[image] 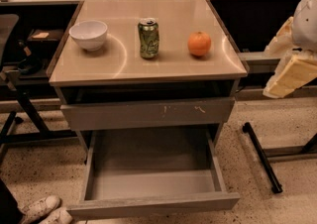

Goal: Close middle drawer

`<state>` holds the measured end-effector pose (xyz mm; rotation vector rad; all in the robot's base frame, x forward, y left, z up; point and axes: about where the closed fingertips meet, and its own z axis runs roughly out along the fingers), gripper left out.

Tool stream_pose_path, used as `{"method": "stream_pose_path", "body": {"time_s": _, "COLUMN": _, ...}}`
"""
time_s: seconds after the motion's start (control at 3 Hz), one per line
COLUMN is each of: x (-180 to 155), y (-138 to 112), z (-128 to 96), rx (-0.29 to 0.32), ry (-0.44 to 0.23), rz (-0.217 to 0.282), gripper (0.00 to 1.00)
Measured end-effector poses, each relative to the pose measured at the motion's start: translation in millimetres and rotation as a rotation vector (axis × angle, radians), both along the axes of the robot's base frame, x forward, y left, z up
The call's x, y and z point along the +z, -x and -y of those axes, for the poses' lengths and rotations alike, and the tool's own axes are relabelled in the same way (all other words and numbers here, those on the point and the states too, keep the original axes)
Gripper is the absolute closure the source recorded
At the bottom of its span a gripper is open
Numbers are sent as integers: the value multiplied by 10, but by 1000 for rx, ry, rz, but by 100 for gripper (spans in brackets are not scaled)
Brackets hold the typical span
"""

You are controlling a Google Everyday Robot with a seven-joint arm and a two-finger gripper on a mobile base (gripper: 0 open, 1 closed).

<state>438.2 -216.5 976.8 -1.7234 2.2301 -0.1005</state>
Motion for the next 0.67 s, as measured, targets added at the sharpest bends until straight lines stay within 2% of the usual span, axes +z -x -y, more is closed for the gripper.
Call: {"method": "stream_pose_path", "body": {"time_s": 0.67, "x": 0, "y": 0, "z": 0, "rx": 0, "ry": 0, "rz": 0, "gripper": 88}}
